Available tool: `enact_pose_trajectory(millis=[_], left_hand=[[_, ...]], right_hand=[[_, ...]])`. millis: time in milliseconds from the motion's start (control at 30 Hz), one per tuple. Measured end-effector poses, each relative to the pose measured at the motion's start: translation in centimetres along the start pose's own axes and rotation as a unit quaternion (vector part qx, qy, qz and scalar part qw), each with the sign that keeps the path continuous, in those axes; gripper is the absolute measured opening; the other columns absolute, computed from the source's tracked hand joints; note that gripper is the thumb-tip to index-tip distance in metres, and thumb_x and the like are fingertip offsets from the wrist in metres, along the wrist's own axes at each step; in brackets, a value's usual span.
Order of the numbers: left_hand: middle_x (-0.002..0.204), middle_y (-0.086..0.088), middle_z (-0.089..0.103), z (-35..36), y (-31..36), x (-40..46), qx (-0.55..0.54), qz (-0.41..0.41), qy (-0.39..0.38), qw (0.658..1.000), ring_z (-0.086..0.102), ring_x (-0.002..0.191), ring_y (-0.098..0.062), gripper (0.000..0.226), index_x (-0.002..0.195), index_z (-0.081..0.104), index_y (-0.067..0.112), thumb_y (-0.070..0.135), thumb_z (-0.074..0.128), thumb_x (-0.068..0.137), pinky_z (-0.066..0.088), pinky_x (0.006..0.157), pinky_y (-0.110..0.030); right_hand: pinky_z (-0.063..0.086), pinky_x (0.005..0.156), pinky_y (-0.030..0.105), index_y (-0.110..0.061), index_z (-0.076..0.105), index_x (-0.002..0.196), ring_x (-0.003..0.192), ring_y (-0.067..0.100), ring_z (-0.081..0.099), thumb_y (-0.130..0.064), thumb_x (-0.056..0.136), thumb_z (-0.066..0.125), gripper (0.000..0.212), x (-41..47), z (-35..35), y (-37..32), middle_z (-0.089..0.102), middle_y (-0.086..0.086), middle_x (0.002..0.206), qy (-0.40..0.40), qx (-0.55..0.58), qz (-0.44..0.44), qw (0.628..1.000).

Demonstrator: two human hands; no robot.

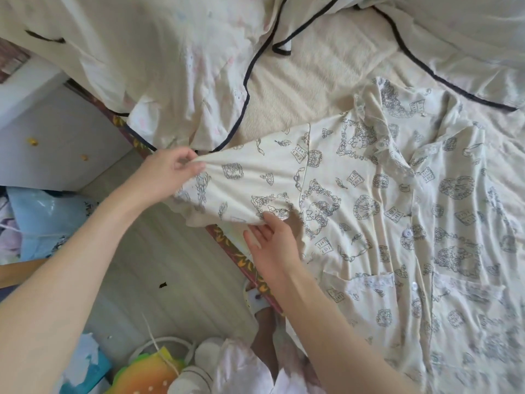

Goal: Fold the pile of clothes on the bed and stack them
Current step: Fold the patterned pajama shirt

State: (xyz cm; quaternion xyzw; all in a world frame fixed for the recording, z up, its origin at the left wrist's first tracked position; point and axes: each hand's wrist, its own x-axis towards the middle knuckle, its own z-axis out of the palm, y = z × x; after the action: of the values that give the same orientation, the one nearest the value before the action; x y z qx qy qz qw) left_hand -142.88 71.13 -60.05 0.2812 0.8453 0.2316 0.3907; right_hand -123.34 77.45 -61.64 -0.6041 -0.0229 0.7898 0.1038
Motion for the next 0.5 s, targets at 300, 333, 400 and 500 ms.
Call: enact_pose_trajectory(millis=[300, 333, 400, 500], left_hand=[[0.072, 0.006, 0.069, -1.8, 0.2, 1.5, -0.026, 0.026, -0.005, 0.999, 0.056, 0.06, -0.009, 0.011, 0.079, 0.059, 0.028, 0.034, 0.063, 0.087, 0.035, 0.061, -0.028], [0.07, 0.011, 0.07, -1.9, 0.2, 1.5, -0.031, 0.025, -0.005, 0.999, 0.059, 0.062, -0.004, 0.01, 0.08, 0.06, 0.028, 0.035, 0.065, 0.086, 0.038, 0.063, -0.026], [0.06, 0.021, 0.066, -2.1, 0.0, 1.4, -0.006, 0.011, -0.019, 1.0, 0.057, 0.056, 0.011, 0.011, 0.079, 0.063, 0.029, 0.038, 0.068, 0.083, 0.038, 0.061, -0.021], [0.059, 0.016, 0.06, -3.0, -0.8, 1.1, 0.082, -0.043, -0.093, 0.991, 0.054, 0.057, -0.001, 0.033, 0.075, 0.067, 0.018, 0.051, 0.067, 0.078, 0.035, 0.06, -0.023]], right_hand=[[0.031, 0.114, 0.037, -0.008, 0.058, 0.098, 0.133, 0.025, 0.042, -0.016, 0.092, 0.059, 0.01, 0.0, 1.2, 0.5, 0.055, 0.009, 0.132, -0.051, 0.119, 0.014, 0.991], [0.032, 0.113, 0.036, -0.007, 0.058, 0.094, 0.132, 0.026, 0.044, -0.014, 0.092, 0.059, 0.007, -0.1, 1.4, 0.5, 0.06, 0.008, 0.122, -0.06, 0.13, 0.022, 0.989], [0.036, 0.11, 0.036, -0.004, 0.059, 0.091, 0.122, 0.027, 0.054, -0.009, 0.092, 0.057, 0.005, -0.3, 1.4, 0.5, 0.064, 0.008, 0.101, -0.063, 0.136, 0.034, 0.988], [0.039, 0.106, 0.036, 0.0, 0.057, 0.096, 0.107, 0.026, 0.059, -0.002, 0.095, 0.049, 0.008, -0.1, 0.8, 0.6, 0.063, 0.013, 0.099, -0.042, 0.151, 0.049, 0.986]])
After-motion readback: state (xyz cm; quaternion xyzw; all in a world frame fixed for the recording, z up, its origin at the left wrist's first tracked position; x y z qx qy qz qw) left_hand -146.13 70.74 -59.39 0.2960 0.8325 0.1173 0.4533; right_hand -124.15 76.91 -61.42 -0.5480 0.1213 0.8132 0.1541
